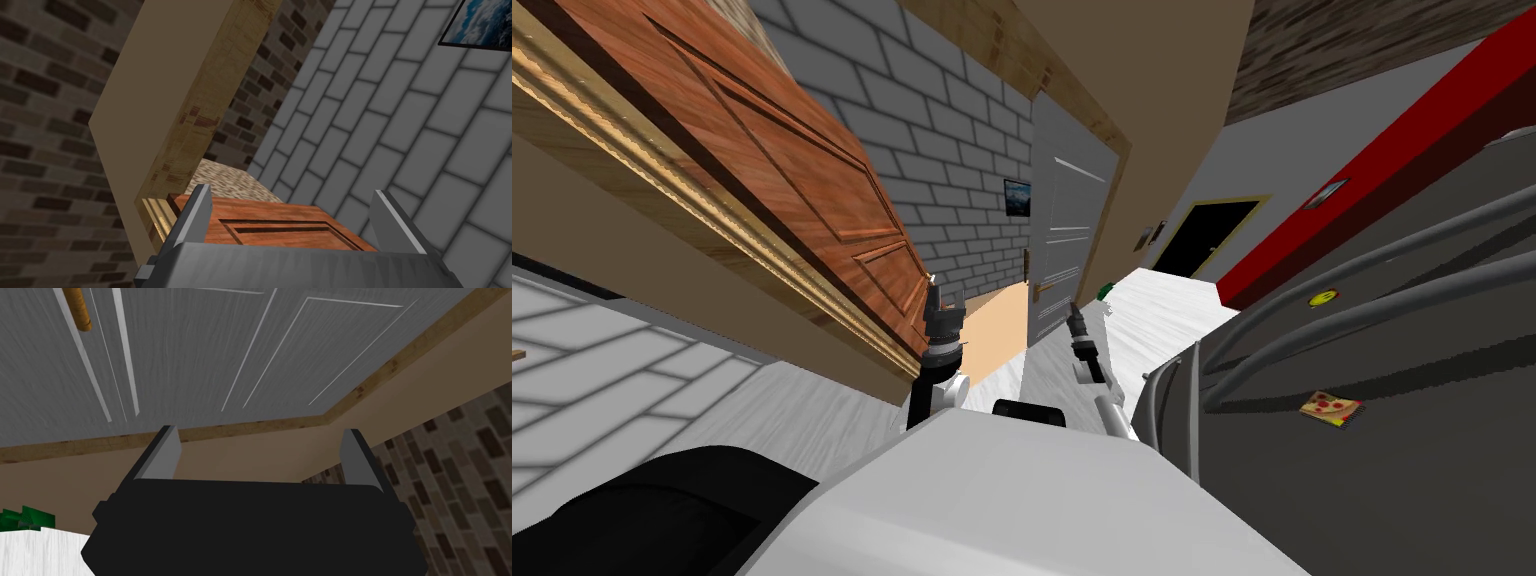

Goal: Push the door open

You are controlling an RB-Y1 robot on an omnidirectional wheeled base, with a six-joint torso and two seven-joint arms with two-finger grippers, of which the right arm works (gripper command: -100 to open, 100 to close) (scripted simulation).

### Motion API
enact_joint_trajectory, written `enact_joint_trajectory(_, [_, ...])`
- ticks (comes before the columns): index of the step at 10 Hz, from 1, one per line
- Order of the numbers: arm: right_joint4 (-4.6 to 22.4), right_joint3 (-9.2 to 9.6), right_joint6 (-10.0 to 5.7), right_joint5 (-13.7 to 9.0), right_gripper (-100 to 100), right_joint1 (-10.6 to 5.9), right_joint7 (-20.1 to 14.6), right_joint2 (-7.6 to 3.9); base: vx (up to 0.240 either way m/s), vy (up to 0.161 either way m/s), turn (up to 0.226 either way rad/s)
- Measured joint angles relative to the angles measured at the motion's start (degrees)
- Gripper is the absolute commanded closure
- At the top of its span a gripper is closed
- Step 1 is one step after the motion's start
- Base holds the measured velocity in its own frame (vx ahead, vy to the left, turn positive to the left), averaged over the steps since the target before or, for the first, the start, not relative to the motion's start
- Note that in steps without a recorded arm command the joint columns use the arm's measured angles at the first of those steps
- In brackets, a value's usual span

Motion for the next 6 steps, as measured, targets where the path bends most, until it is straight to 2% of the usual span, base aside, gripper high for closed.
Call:
enact_joint_trajectory(1, [1.28,-0.05,-0.3,0.07,-100,-0.5,-0.14,-0.01,0.038,-0.056,0.056])
enact_joint_trajectory(3, [4.79,-0.09,-0.66,0.44,-100,-2.55,-0.84,-0.15,0.052,-0.097,0.112])
enact_joint_trajectory(5, [8.63,-0.1,-0.82,0.96,-100,-5.33,-1.62,0.02,0.063,-0.109,0.076])
enact_joint_trajectory(6, [9.89,-0.08,-0.81,1.09,-100,-5.8,-1.92,0.0,0.046,-0.064,0.068])
